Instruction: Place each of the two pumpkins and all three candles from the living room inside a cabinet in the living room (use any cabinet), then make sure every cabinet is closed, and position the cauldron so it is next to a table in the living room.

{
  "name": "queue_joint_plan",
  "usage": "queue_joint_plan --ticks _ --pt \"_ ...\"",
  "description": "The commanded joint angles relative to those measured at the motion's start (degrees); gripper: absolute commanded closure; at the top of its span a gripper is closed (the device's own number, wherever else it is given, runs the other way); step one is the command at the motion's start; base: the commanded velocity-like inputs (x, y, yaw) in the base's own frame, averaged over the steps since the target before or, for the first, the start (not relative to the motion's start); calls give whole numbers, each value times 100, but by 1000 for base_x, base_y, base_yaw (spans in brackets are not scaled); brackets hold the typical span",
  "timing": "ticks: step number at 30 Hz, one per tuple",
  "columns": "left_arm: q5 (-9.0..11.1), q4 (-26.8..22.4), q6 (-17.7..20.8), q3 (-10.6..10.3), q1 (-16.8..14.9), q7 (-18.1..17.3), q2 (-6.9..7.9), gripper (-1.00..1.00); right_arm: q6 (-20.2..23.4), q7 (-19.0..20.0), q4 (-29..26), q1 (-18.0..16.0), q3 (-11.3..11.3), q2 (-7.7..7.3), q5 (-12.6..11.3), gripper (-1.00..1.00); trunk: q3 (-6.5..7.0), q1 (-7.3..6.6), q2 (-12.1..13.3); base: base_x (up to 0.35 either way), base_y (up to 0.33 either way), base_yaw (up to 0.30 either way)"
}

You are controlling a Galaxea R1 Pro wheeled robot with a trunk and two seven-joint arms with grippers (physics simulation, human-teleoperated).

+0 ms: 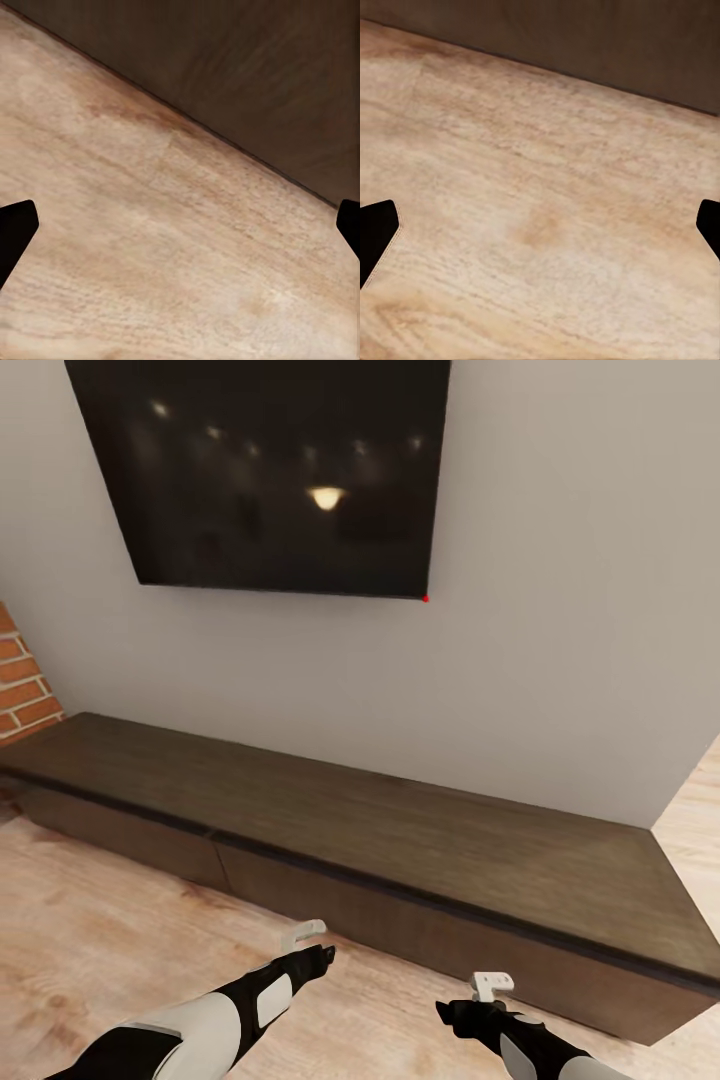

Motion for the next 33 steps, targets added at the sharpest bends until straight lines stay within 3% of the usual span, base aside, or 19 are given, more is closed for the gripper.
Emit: queue_joint_plan --ticks 1,16,23,33 --pt "59 22 -35 -46 -8 -24 -2 -100 -18 20 6 -3 49 -3 -59 -100 22 -23 40 0 0 119" --pt "59 22 -40 -46 -8 -24 -2 -100 -16 26 6 -3 49 -4 -59 -100 394 -353 641 0 0 140" --pt "67 22 -48 -46 -8 -24 -2 -100 -16 26 6 -3 49 -4 -59 -100 398 -353 641 0 0 46" --pt "68 22 -44 -46 -8 -24 -2 -100 -16 -9 6 -3 49 -4 -59 -100 439 -353 641 0 0 215"
